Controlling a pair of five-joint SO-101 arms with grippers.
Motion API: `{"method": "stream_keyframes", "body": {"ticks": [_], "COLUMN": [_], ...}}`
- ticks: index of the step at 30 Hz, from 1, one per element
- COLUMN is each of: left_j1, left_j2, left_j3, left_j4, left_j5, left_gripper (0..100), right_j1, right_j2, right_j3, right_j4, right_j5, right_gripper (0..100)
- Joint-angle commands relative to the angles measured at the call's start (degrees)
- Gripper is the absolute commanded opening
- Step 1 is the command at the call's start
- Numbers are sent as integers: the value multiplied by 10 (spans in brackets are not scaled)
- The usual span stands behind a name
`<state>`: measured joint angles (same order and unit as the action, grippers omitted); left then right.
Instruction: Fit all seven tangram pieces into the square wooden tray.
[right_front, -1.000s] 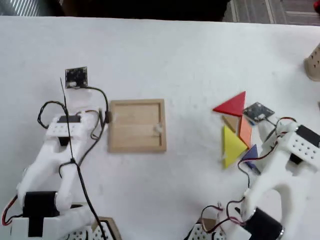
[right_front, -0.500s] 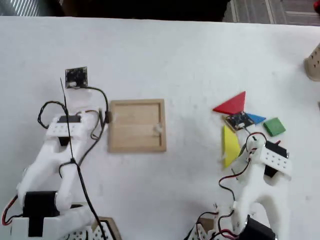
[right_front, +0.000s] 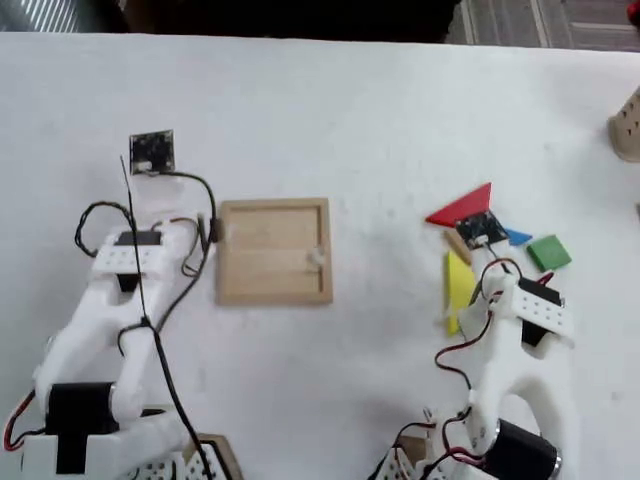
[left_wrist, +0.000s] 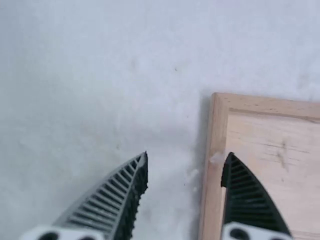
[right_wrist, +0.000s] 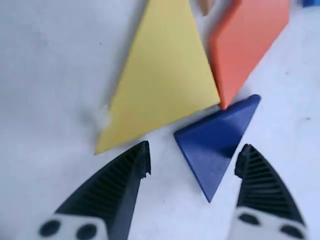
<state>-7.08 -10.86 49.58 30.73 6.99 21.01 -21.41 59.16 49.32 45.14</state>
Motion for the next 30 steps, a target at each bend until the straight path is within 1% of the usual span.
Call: {"method": "stream_keyframes", "body": {"ticks": [1,5,10,12,19,30], "left_j1": [1,1,1,1,0,0], "left_j2": [0,1,17,30,38,38], "left_j3": [-32,-33,-38,-49,-55,-55], "left_j4": [-12,-14,-24,-20,-20,-20], "left_j5": [-6,-6,-6,-6,-5,-5], "left_gripper": [248,248,248,247,246,246], "right_j1": [-7,-16,-23,-22,-4,10], "right_j2": [-2,-2,28,64,179,188], "right_j3": [-3,-5,-34,-58,-161,-166], "right_j4": [-16,-34,-36,-30,38,56], "right_j5": [-32,-36,-91,-93,-95,-98], "right_gripper": [268,268,268,268,268,265]}}
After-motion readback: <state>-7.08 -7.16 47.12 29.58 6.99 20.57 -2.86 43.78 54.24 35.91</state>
